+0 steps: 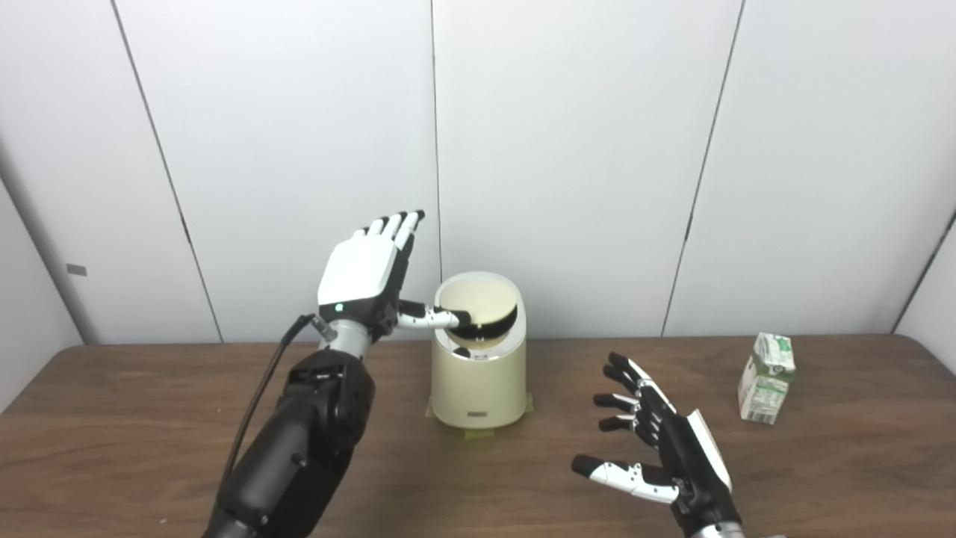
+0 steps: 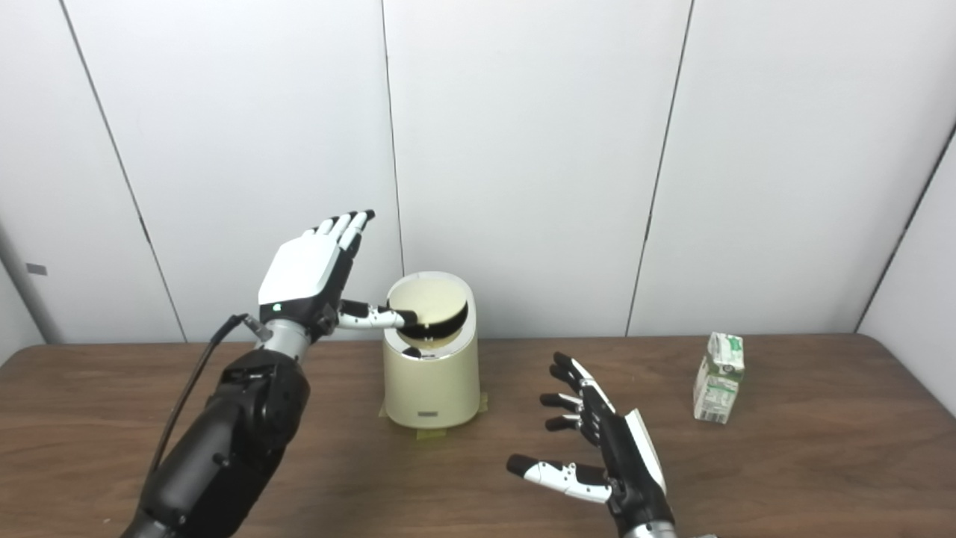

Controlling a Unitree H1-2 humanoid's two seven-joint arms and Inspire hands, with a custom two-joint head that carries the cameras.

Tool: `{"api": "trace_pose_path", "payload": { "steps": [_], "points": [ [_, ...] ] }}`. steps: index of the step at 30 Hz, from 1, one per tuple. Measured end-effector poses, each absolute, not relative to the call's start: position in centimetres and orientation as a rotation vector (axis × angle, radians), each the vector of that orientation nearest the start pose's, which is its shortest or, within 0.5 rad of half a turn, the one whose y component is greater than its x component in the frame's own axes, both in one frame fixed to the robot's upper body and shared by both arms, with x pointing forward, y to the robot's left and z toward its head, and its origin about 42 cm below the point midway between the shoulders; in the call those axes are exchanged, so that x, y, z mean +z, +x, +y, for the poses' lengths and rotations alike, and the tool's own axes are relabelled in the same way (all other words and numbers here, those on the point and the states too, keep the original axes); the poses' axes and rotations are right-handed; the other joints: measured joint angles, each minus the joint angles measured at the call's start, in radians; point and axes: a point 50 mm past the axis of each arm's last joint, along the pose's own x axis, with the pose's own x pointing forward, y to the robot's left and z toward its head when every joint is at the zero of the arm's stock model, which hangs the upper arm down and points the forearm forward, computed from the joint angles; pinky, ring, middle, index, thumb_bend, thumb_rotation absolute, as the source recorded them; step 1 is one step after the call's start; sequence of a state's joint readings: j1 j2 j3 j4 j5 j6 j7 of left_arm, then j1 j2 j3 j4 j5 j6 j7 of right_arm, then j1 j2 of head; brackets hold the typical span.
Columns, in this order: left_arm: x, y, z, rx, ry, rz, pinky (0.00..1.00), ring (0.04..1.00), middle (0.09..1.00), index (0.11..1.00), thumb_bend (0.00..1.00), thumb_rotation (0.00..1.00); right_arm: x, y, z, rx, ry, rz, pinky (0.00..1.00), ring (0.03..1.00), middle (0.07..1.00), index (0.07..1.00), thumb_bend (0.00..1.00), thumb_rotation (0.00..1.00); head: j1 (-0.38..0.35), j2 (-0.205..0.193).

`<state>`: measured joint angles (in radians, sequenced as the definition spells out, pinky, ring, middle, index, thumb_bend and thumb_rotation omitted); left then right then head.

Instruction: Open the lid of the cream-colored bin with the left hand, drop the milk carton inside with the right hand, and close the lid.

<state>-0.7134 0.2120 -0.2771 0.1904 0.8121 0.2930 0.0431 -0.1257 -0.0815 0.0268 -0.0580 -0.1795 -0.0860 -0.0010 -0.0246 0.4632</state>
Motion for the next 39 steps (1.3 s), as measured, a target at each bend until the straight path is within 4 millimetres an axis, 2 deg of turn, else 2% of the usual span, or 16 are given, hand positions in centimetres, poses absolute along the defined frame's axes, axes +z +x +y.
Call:
{"api": "trace_pose_path", "payload": {
  "steps": [2, 4, 5, 7, 9, 12, 16, 22, 26, 29, 31, 34, 37, 39],
  "points": [
    [29.3, 45.8, 17.3, 0.098, 0.948, -0.367, 0.86, 0.996, 1.0, 1.0, 1.0, 0.41, 15.4, 32.1, -21.7, 0.051, -0.26, -0.27, 0.63, 0.76, 0.886, 0.898, 0.72, 0.32, -0.002, 0.0],
    [28.4, 44.7, 18.2, 0.113, 0.768, -0.324, 0.81, 0.955, 0.988, 1.0, 0.98, 0.39, 15.4, 32.1, -21.7, 0.052, -0.262, -0.27, 0.62, 0.759, 0.886, 0.9, 0.72, 0.32, -0.003, 0.002],
    [27.8, 44.1, 18.5, 0.111, 0.676, -0.306, 0.8, 0.934, 0.973, 0.994, 0.9, 0.37, 15.4, 32.1, -21.7, 0.051, -0.263, -0.27, 0.62, 0.76, 0.886, 0.9, 0.71, 0.32, -0.002, 0.003],
    [25.7, 43.0, 19.6, 0.095, 0.467, -0.237, 0.71, 0.852, 0.897, 0.939, 0.75, 0.32, 15.4, 32.1, -21.9, 0.051, -0.267, -0.269, 0.62, 0.759, 0.885, 0.899, 0.71, 0.32, 0.0, 0.003],
    [23.9, 42.0, 20.8, 0.066, 0.335, -0.205, 0.6, 0.754, 0.806, 0.846, 0.65, 0.22, 15.4, 32.1, -21.9, 0.05, -0.267, -0.269, 0.62, 0.758, 0.885, 0.899, 0.72, 0.32, 0.0, 0.003],
    [22.1, 40.5, 22.9, 0.012, 0.243, -0.188, 0.52, 0.674, 0.728, 0.755, 0.6, 0.05, 15.3, 32.2, -22.0, 0.047, -0.265, -0.265, 0.63, 0.759, 0.887, 0.904, 0.72, 0.33, 0.0, 0.005],
    [21.3, 38.7, 25.0, 0.001, 0.163, -0.199, 0.48, 0.621, 0.675, 0.696, 0.62, 0.0, 15.0, 32.3, -22.4, 0.038, -0.267, -0.258, 0.62, 0.756, 0.883, 0.907, 0.72, 0.32, 0.002, 0.005],
    [19.1, 37.2, 25.4, -0.019, 0.104, -0.212, 0.42, 0.574, 0.658, 0.667, 0.61, 0.0, 14.9, 32.4, -22.7, 0.031, -0.269, -0.263, 0.62, 0.753, 0.881, 0.905, 0.71, 0.31, -0.003, 0.003],
    [18.1, 36.5, 25.5, -0.021, 0.122, -0.296, 0.48, 0.581, 0.659, 0.667, 0.57, 0.01, 14.9, 32.4, -22.9, 0.027, -0.264, -0.274, 0.62, 0.754, 0.874, 0.902, 0.73, 0.31, -0.02, -0.005],
    [16.4, 36.0, 25.9, -0.03, 0.144, -0.328, 0.53, 0.593, 0.662, 0.67, 0.62, 0.06, 14.7, 32.6, -23.4, 0.02, -0.264, -0.277, 0.65, 0.765, 0.877, 0.905, 0.74, 0.26, -0.038, -0.024],
    [15.1, 35.5, 26.0, -0.032, 0.144, -0.343, 0.53, 0.583, 0.651, 0.668, 0.63, 0.02, 14.4, 33.0, -24.2, 0.019, -0.28, -0.268, 0.68, 0.789, 0.889, 0.918, 0.77, 0.23, -0.054, -0.034],
    [13.3, 34.9, 25.8, -0.03, 0.141, -0.357, 0.54, 0.603, 0.665, 0.678, 0.64, 0.0, 14.9, 33.8, -26.4, 0.045, -0.341, -0.27, 0.71, 0.8, 0.892, 0.922, 0.79, 0.26, -0.118, -0.06],
    [13.5, 34.9, 25.5, -0.024, 0.138, -0.41, 0.57, 0.632, 0.683, 0.691, 0.64, 0.0, 17.2, 34.9, -29.4, 0.048, -0.437, -0.32, 0.69, 0.8, 0.922, 0.921, 0.76, 0.22, -0.17, -0.075],
    [13.4, 35.1, 25.4, -0.028, 0.138, -0.405, 0.58, 0.643, 0.689, 0.692, 0.66, 0.0, 19.6, 35.4, -31.0, 0.021, -0.482, -0.373, 0.66, 0.772, 0.907, 0.916, 0.76, 0.16, -0.213, -0.089]
  ]
}}
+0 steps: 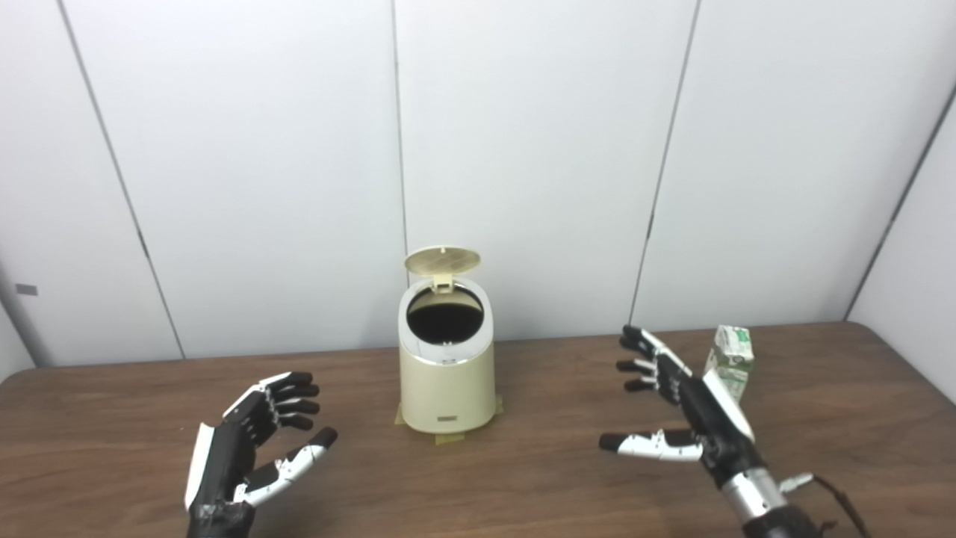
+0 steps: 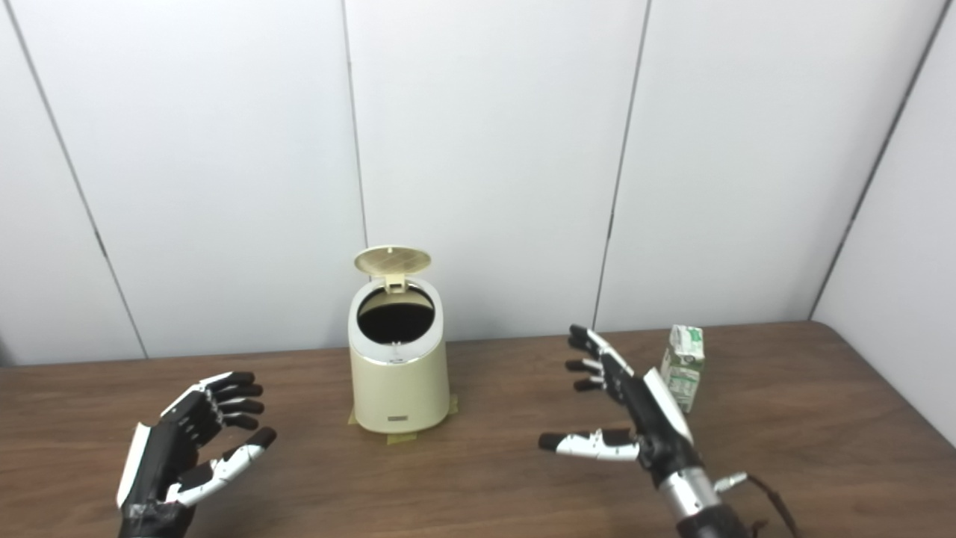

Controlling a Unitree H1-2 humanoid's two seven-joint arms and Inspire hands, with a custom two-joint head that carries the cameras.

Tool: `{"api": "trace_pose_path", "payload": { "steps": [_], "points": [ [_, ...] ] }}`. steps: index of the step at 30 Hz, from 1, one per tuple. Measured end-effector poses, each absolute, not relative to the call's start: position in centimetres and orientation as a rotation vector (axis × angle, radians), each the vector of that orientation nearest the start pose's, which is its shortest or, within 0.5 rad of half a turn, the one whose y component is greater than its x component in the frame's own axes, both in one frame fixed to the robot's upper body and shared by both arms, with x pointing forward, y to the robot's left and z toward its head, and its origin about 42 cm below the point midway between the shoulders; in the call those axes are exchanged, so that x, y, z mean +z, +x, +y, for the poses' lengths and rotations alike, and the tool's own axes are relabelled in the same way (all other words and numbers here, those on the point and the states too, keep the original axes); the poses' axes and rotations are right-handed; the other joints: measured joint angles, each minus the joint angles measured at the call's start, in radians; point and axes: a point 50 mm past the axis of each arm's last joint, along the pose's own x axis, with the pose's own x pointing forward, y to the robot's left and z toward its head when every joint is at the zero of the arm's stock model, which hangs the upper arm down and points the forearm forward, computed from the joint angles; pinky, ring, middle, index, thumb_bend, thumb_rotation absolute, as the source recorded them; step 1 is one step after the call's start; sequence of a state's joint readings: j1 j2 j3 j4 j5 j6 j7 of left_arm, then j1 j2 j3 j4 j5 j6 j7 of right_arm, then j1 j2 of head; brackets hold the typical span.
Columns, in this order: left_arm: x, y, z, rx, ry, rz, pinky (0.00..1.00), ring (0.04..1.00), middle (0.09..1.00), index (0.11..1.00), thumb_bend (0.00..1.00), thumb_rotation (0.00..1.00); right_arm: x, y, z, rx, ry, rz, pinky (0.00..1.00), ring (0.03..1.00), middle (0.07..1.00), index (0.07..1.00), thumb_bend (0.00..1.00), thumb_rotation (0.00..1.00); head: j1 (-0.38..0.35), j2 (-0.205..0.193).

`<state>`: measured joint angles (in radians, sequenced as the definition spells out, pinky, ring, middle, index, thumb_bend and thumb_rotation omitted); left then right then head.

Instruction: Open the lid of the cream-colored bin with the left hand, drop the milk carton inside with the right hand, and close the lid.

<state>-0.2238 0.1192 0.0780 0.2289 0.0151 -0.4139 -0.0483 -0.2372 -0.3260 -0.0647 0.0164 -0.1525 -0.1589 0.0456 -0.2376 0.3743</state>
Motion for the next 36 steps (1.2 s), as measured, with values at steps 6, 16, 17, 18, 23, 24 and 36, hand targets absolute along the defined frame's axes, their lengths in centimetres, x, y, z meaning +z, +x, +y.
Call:
{"api": "trace_pose_path", "payload": {
  "steps": [6, 16, 17, 18, 23, 24, 36],
  "points": [
    [13.4, 35.6, 25.5, -0.034, 0.146, -0.4, 0.62, 0.683, 0.722, 0.726, 0.62, 0.0, 26.1, 36.1, -31.0, 0.006, -0.532, -0.483, 0.6, 0.744, 0.838, 0.877, 0.75, 0.08, -0.051, -0.008],
    [13.3, 35.6, 26.4, -0.039, 0.163, -0.385, 0.61, 0.68, 0.725, 0.725, 0.62, 0.0, 29.4, 37.3, -38.5, -0.186, -0.487, -0.39, 0.72, 0.847, 0.868, 0.861, 0.73, 0.09, -0.068, 0.001],
    [13.3, 35.7, 26.5, -0.039, 0.164, -0.383, 0.61, 0.679, 0.725, 0.726, 0.62, 0.0, 29.2, 37.5, -38.7, -0.192, -0.484, -0.367, 0.72, 0.852, 0.875, 0.866, 0.75, 0.09, -0.069, 0.003],
    [13.3, 35.7, 26.5, -0.04, 0.164, -0.382, 0.61, 0.678, 0.723, 0.725, 0.62, 0.0, 28.9, 37.7, -39.0, -0.197, -0.481, -0.339, 0.72, 0.857, 0.884, 0.875, 0.76, 0.11, -0.068, 0.005],
    [13.2, 35.9, 26.9, -0.037, 0.157, -0.378, 0.61, 0.678, 0.721, 0.726, 0.61, 0.0, 27.7, 38.9, -40.9, -0.192, -0.516, -0.216, 0.82, 0.921, 0.947, 0.948, 0.82, 0.18, -0.074, 0.008],
    [13.2, 36.0, 27.0, -0.038, 0.155, -0.376, 0.61, 0.678, 0.723, 0.727, 0.61, 0.0, 27.5, 39.2, -41.4, -0.179, -0.516, -0.191, 0.83, 0.93, 0.957, 0.965, 0.82, 0.19, -0.074, 0.008],
    [13.2, 36.3, 27.4, -0.055, 0.139, -0.371, 0.62, 0.678, 0.719, 0.716, 0.61, 0.0, 21.9, 43.1, -43.9, -0.054, -0.476, 0.057, 0.98, 0.988, 0.981, 1.0, 0.86, 0.17, -0.078, 0.012]
  ]
}}
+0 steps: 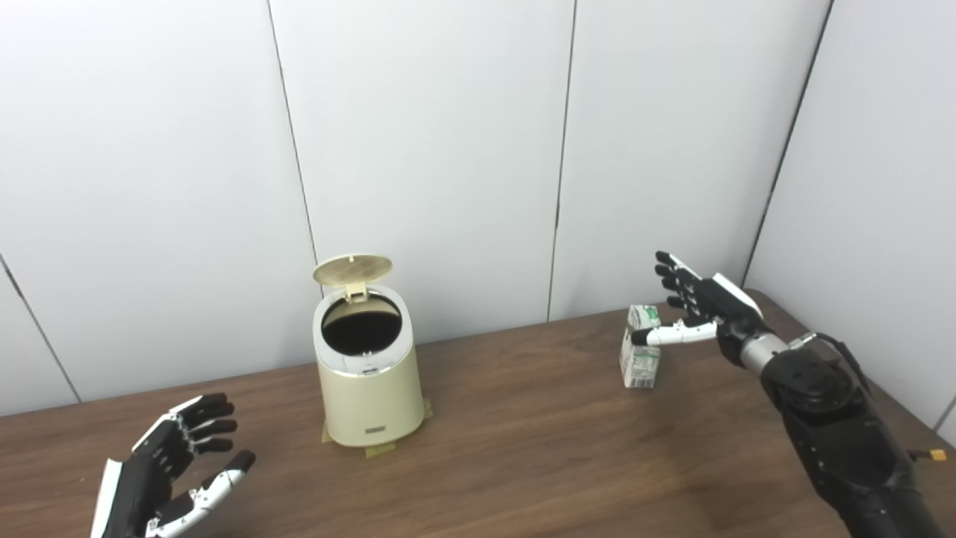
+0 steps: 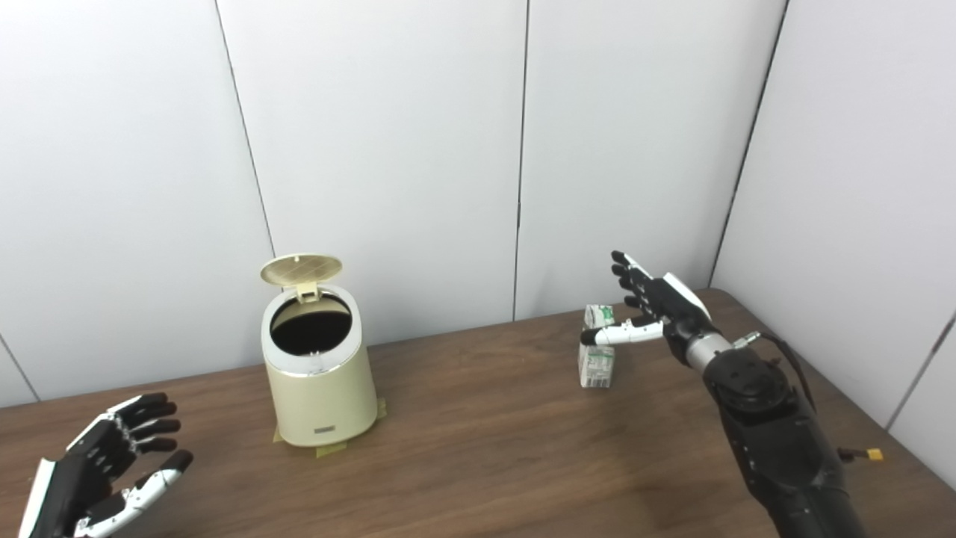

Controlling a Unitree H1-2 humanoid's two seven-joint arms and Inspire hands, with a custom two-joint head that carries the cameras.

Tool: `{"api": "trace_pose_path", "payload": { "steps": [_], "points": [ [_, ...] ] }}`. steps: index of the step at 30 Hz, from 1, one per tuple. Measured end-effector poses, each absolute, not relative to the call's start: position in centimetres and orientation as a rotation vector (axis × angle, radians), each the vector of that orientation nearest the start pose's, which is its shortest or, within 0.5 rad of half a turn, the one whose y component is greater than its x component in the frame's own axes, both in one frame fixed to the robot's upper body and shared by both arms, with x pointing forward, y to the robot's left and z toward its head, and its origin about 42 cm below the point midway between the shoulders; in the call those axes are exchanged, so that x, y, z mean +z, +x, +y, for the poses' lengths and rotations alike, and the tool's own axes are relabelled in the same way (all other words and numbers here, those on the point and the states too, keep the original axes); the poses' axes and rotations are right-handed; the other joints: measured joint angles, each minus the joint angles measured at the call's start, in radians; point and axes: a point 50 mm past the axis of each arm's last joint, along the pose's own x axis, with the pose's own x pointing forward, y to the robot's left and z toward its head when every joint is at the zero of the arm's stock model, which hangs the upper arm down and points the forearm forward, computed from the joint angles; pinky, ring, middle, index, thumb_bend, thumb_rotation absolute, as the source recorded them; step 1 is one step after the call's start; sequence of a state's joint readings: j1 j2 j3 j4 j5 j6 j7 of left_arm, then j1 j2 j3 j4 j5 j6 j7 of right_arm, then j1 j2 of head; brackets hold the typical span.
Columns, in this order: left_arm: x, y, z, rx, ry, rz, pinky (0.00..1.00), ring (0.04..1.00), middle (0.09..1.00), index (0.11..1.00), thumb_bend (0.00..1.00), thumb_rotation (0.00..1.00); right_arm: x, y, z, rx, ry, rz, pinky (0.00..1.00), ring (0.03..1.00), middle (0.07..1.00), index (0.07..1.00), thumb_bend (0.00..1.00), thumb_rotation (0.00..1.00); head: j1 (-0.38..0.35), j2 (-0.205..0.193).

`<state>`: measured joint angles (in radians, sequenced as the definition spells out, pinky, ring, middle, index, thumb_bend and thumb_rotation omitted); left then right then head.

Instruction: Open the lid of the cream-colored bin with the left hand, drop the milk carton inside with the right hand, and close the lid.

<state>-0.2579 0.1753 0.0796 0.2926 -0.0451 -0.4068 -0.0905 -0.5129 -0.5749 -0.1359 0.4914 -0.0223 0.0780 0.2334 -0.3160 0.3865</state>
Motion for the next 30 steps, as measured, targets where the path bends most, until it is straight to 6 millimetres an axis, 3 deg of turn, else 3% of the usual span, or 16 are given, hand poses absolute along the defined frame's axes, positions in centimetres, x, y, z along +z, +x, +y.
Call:
{"api": "trace_pose_path", "payload": {
  "steps": [12, 18, 21, 30],
  "points": [
    [13.2, 36.3, 27.8, -0.061, 0.155, -0.366, 0.62, 0.68, 0.718, 0.708, 0.61, 0.0, 19.3, 44.8, -45.1, -0.06, -0.461, 0.102, 0.98, 1.0, 0.986, 1.0, 0.88, 0.19, 0.005, 0.002],
    [13.2, 36.3, 27.9, -0.074, 0.161, -0.364, 0.62, 0.676, 0.724, 0.718, 0.6, 0.0, 17.4, 44.7, -45.3, -0.091, -0.544, 0.161, 0.93, 0.944, 0.93, 0.983, 0.84, 0.16, 0.005, 0.008],
    [13.2, 36.1, 28.1, -0.09, 0.171, -0.361, 0.62, 0.673, 0.725, 0.719, 0.6, 0.0, 17.1, 44.8, -45.4, -0.101, -0.575, 0.154, 0.91, 0.909, 0.914, 0.963, 0.87, 0.2, 0.003, 0.009],
    [13.1, 35.9, 28.1, -0.096, 0.176, -0.36, 0.61, 0.675, 0.727, 0.719, 0.57, 0.0, 17.1, 45.3, -45.5, -0.117, -0.494, 0.13, 0.79, 0.878, 0.923, 0.897, 0.8, 0.01, 0.003, 0.014]
  ]
}}
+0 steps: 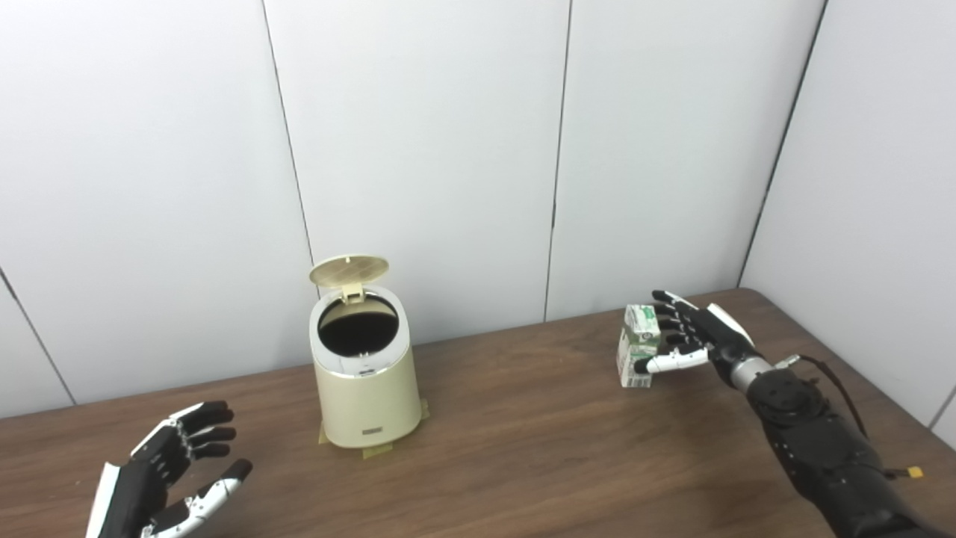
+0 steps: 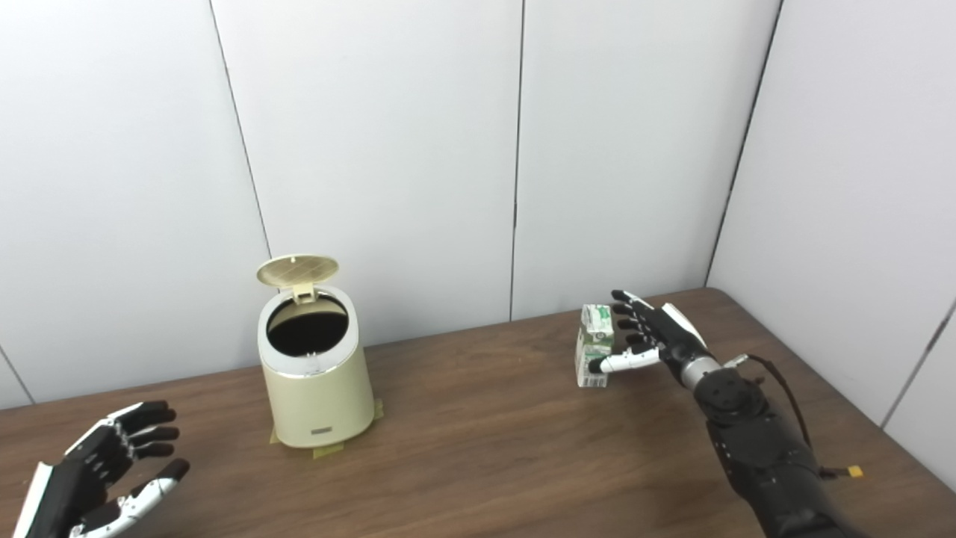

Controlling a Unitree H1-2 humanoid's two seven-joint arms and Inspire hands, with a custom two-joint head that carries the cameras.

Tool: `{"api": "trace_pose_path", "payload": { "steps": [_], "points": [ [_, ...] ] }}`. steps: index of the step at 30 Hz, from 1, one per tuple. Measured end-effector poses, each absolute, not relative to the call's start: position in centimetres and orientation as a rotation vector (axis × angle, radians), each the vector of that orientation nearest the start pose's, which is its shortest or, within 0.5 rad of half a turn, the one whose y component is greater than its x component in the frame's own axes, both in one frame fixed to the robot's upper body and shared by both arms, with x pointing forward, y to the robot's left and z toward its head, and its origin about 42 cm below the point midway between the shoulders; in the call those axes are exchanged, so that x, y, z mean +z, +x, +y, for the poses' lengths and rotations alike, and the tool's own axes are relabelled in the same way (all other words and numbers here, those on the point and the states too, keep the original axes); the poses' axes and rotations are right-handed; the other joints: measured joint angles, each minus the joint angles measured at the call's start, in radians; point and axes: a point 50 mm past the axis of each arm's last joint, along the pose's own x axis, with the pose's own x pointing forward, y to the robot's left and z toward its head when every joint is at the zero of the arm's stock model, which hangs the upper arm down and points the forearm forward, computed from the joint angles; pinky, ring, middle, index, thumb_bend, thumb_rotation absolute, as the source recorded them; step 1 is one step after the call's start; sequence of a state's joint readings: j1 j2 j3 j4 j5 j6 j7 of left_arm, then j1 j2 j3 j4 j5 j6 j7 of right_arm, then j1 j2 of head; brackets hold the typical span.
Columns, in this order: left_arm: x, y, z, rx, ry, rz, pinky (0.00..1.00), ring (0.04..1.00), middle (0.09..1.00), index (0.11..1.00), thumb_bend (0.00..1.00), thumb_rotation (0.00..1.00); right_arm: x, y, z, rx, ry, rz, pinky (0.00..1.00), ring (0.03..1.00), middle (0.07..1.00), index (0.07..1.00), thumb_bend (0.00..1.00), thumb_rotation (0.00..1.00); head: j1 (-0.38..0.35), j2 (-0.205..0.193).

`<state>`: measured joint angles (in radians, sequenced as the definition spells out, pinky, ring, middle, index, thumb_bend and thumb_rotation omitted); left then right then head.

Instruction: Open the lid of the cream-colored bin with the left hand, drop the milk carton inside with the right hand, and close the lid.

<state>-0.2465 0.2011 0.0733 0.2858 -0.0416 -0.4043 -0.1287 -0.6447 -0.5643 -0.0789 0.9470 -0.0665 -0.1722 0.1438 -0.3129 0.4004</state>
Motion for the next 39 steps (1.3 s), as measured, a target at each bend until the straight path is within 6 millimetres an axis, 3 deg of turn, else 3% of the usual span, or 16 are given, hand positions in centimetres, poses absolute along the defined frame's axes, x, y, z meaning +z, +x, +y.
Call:
{"api": "trace_pose_path", "payload": {
  "steps": [4, 13, 19, 20, 22, 23, 25, 30, 39],
  "points": [
    [13.1, 35.7, 28.1, -0.099, 0.177, -0.351, 0.61, 0.673, 0.726, 0.72, 0.56, 0.0, 16.5, 45.6, -44.5, -0.122, -0.434, 0.118, 0.8, 0.852, 0.89, 0.902, 0.74, 0.0, 0.003, 0.005],
    [13.1, 35.4, 28.1, -0.101, 0.182, -0.335, 0.61, 0.676, 0.726, 0.722, 0.55, 0.0, 15.7, 45.9, -43.2, -0.116, -0.327, 0.093, 0.83, 0.87, 0.903, 0.89, 0.73, 0.0, 0.003, 0.012],
    [13.1, 35.3, 28.1, -0.104, 0.187, -0.323, 0.6, 0.663, 0.72, 0.718, 0.55, 0.0, 15.6, 46.2, -41.9, -0.089, -0.315, 0.086, 0.79, 0.855, 0.887, 0.883, 0.75, 0.0, 0.006, 0.02],
    [13.1, 35.3, 28.1, -0.104, 0.188, -0.319, 0.6, 0.668, 0.723, 0.718, 0.55, 0.0, 15.5, 46.3, -41.8, -0.087, -0.315, 0.085, 0.77, 0.838, 0.858, 0.867, 0.76, 0.0, 0.008, 0.023],
    [13.0, 35.2, 28.1, -0.103, 0.188, -0.312, 0.6, 0.668, 0.725, 0.72, 0.54, 0.0, 15.5, 46.3, -41.9, -0.092, -0.313, 0.084, 0.62, 0.659, 0.693, 0.733, 0.72, 0.0, 0.008, 0.026],
    [13.0, 35.2, 28.1, -0.103, 0.189, -0.311, 0.6, 0.667, 0.726, 0.721, 0.53, 0.0, 15.5, 46.4, -42.1, -0.104, -0.316, 0.085, 0.54, 0.577, 0.584, 0.628, 0.63, 0.0, 0.008, 0.026],
    [13.0, 35.2, 28.0, -0.107, 0.192, -0.31, 0.61, 0.666, 0.726, 0.722, 0.52, 0.0, 15.4, 46.5, -42.3, -0.135, -0.382, 0.071, 0.42, 0.455, 0.487, 0.527, 0.55, 0.0, 0.011, 0.028],
    [13.0, 35.2, 27.9, -0.109, 0.197, -0.304, 0.61, 0.661, 0.719, 0.718, 0.5, 0.0, 15.4, 46.4, -42.4, -0.189, -0.514, 0.031, 0.35, 0.395, 0.44, 0.5, 0.53, 0.0, 0.011, 0.028],
    [12.9, 35.3, 27.9, -0.117, 0.209, -0.292, 0.6, 0.668, 0.729, 0.717, 0.48, 0.0, 15.4, 45.8, -42.3, -0.236, -0.599, 0.003, 0.36, 0.414, 0.457, 0.51, 0.53, 0.0, 0.014, 0.04]
  ]
}}
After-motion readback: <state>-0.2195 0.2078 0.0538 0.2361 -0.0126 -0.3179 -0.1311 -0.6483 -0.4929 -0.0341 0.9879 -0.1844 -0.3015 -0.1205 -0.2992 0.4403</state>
